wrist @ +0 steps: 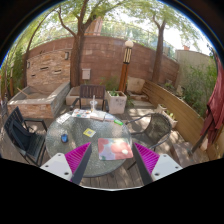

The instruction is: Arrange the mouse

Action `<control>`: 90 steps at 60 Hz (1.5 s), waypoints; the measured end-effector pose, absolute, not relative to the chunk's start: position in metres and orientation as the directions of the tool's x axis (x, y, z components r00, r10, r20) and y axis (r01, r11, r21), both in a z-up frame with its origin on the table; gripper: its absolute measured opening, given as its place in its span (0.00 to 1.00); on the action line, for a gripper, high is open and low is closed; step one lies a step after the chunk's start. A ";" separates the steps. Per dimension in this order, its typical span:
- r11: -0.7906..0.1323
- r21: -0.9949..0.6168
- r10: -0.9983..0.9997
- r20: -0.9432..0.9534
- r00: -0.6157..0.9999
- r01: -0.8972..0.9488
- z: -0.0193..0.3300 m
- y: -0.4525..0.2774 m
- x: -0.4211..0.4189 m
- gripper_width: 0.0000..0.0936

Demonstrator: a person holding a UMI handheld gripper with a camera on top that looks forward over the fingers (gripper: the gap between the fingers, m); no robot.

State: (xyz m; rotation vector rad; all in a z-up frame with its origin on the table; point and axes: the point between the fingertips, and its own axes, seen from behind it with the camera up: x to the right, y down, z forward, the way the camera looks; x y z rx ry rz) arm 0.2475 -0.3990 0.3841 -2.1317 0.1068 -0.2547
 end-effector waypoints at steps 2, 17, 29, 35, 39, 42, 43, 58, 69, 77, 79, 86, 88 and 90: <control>-0.547 -0.837 -0.177 0.135 0.975 0.017 0.382 -0.399 0.247 0.90; -0.609 -0.793 -0.177 0.120 0.977 -0.012 0.315 -0.412 0.245 0.90; -0.697 -0.717 -0.129 0.102 0.986 -0.017 0.206 -0.417 0.211 0.91; -0.727 -0.686 -0.068 0.092 0.993 0.014 0.146 -0.406 0.173 0.91; -0.736 -0.676 -0.014 0.066 0.998 0.034 0.114 -0.391 0.140 0.91; -0.737 -0.674 0.017 0.046 0.999 0.044 0.096 -0.371 0.113 0.91; -0.735 -0.677 0.029 0.039 0.999 0.048 0.090 -0.366 0.106 0.92; -0.662 -0.745 0.113 0.003 0.994 0.078 0.040 -0.199 -0.003 0.91; -0.657 -0.749 0.101 0.020 0.995 0.081 0.006 -0.095 -0.031 0.90; -0.667 -0.740 0.093 0.032 0.995 0.086 -0.010 -0.055 -0.036 0.82; -0.669 -0.738 0.092 0.033 0.995 0.086 -0.012 -0.050 -0.037 0.78; -0.677 -0.731 0.104 0.012 0.994 0.080 -0.018 -0.041 -0.042 0.56; -0.678 -0.729 0.116 0.020 0.993 0.094 -0.018 -0.042 -0.043 0.53; -0.678 -0.728 0.128 0.027 0.991 0.107 -0.017 -0.041 -0.045 0.50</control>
